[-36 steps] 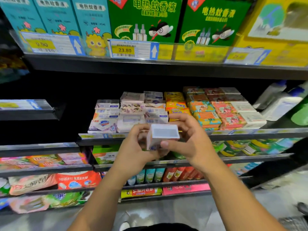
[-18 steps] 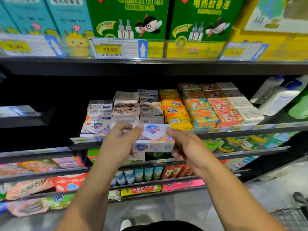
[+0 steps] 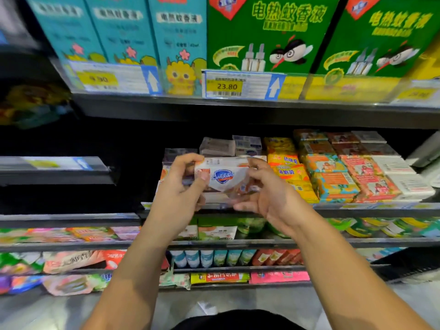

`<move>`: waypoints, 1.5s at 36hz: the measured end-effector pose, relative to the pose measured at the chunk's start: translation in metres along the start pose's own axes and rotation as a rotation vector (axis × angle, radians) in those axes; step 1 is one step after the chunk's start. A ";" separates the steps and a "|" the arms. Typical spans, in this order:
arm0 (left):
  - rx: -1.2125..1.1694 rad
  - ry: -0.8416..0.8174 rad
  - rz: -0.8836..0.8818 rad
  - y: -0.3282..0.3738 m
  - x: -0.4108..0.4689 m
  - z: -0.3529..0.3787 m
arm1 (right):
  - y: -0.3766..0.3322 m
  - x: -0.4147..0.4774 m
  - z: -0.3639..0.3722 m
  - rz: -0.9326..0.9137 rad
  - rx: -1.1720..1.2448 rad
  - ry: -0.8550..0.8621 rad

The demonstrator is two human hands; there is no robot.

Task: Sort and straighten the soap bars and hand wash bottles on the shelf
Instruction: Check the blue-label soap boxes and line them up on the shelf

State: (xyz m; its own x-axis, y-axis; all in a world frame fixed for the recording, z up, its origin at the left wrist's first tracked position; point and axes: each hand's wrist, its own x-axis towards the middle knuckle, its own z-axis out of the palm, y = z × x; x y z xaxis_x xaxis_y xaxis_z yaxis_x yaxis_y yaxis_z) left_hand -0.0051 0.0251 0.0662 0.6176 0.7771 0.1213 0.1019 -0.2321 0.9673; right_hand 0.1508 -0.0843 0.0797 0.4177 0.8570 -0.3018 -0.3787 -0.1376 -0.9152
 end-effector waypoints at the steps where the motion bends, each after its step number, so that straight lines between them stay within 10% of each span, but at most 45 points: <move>1: -0.001 -0.005 0.007 -0.003 0.002 -0.004 | 0.000 0.005 0.006 -0.029 0.071 0.014; 13: 0.064 -0.107 0.042 -0.037 0.027 -0.038 | 0.013 0.051 0.033 -0.163 -0.077 0.002; 19: 0.706 -0.166 0.199 -0.029 0.046 -0.050 | 0.016 0.074 0.034 -0.216 -0.039 -0.141; 24: 0.738 -0.096 0.114 -0.037 0.061 -0.055 | 0.014 0.100 0.029 -0.276 -0.073 -0.025; 31: 0.583 0.213 -0.026 -0.078 0.085 -0.053 | 0.026 0.135 0.026 -0.323 -1.488 0.099; 43: 0.553 0.374 0.139 -0.115 0.151 -0.052 | 0.036 0.143 0.031 -0.192 -1.666 0.101; 54: 0.777 0.196 0.126 -0.112 0.195 -0.049 | 0.044 0.151 0.022 -0.299 -1.571 0.086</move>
State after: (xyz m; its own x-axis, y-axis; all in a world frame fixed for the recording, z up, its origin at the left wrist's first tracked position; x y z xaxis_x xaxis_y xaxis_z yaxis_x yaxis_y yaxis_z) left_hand 0.0660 0.2315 -0.0076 0.5201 0.7894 0.3260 0.5974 -0.6090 0.5218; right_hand 0.1792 0.0500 0.0000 0.3810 0.9240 -0.0340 0.8841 -0.3748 -0.2791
